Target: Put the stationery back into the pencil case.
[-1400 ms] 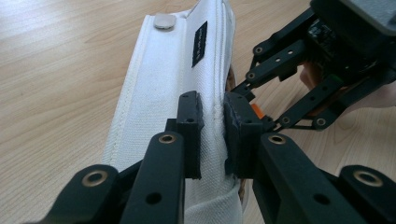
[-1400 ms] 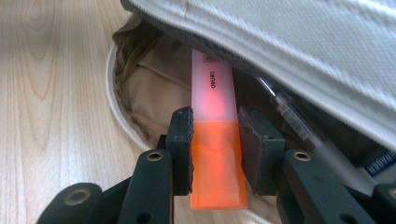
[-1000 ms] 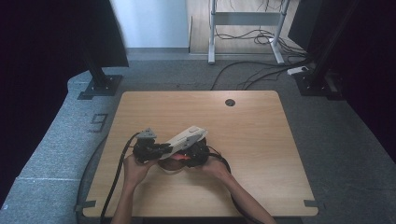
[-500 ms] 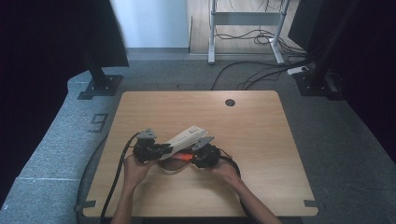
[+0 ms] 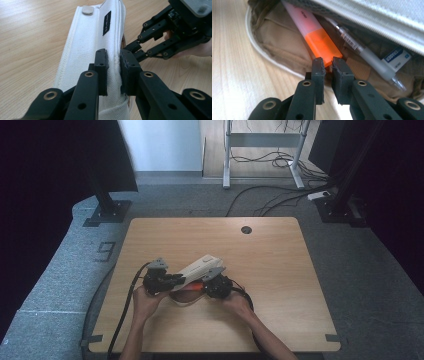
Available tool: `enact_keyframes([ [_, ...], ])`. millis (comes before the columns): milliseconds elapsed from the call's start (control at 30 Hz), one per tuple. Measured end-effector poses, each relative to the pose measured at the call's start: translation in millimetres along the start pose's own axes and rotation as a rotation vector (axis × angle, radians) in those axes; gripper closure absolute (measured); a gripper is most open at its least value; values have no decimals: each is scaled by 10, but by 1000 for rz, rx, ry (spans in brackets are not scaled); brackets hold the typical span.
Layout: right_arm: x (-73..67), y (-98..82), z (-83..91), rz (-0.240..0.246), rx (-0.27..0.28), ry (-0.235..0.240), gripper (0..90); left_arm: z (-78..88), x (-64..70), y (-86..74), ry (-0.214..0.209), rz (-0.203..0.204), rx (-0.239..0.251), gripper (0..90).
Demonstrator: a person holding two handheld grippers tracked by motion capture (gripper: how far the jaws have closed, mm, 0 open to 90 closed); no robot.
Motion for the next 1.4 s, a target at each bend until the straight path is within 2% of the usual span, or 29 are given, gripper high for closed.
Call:
enact_keyframes([
  [500,154,61,-148,-40,27,-25,795,-75,33,-13,6,2,-5,750],
  [600,182,67,-152,-56,29,-21,765,-119,48,-25,-1,4,-15,741],
  [800,173,40,-49,-69,30,5,686,-155,52,-42,-8,17,-15,729],
  [1000,214,-51,76,-72,20,3,633,-230,70,-60,-7,16,-16,707],
  [1200,285,-200,207,-101,10,6,576,-308,96,-81,-2,-7,-26,667],
  [1300,327,-278,261,-113,18,6,547,-361,121,-98,7,-33,-37,631],
  [1400,362,-343,318,-134,28,6,523,-386,136,-104,5,-40,-42,607],
])
Point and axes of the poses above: each handheld gripper's, and its own axes: z roughly backward along the jaws, y roughly out of its top, x roughly to its right, the point moved 2 cm from there along -z, roughly forward along the jaws, and after that the axes turned 2 degrees about y, right-handed, at the moved point
